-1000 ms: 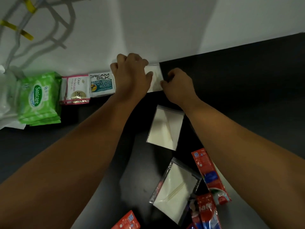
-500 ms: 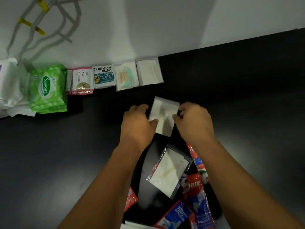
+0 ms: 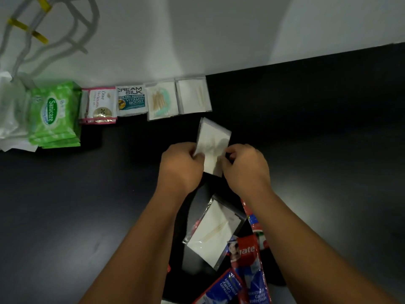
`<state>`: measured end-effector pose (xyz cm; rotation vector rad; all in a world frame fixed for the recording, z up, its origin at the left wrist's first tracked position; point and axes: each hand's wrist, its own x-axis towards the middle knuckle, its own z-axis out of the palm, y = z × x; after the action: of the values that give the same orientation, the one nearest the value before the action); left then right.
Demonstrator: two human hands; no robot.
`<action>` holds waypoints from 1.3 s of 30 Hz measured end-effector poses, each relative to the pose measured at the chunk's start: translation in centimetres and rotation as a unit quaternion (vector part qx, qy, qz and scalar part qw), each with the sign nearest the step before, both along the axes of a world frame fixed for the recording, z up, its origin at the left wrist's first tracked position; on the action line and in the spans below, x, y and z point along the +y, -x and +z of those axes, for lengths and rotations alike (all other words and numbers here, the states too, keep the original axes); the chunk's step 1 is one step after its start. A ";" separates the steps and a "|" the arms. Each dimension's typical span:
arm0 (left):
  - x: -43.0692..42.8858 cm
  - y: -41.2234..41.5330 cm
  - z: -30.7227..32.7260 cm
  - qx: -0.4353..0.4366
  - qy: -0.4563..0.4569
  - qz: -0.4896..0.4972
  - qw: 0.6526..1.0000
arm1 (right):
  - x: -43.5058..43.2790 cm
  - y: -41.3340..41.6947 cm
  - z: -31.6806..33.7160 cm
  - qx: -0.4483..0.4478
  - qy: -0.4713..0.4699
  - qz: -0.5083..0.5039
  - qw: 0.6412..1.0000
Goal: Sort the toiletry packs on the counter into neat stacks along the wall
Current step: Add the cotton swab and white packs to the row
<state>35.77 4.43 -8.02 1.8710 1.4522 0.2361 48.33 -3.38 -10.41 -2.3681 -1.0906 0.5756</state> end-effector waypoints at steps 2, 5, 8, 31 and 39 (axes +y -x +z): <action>0.9 -0.5 0.1 -0.051 -0.007 0.021 0.998 | 1.0 -0.9 0.3 0.089 -0.029 -0.021 0.995; 1.7 -0.8 0.0 -0.120 0.026 0.093 0.988 | 2.3 -1.8 0.7 0.211 -0.061 -0.056 0.974; 2.1 -0.6 -0.5 -0.076 0.028 0.106 0.991 | 2.8 -2.1 0.5 0.222 -0.036 -0.047 0.973; 2.6 1.0 -0.3 0.044 -0.032 0.058 0.997 | 4.4 -2.1 0.6 0.042 0.177 0.107 0.978; 6.3 0.6 1.4 -0.087 -0.062 0.083 0.991 | 5.1 -2.8 1.7 0.003 0.156 0.127 0.979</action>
<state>35.18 10.77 -6.65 1.7790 1.5009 0.5682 51.17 1.69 -8.73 -2.4990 -1.4015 0.9030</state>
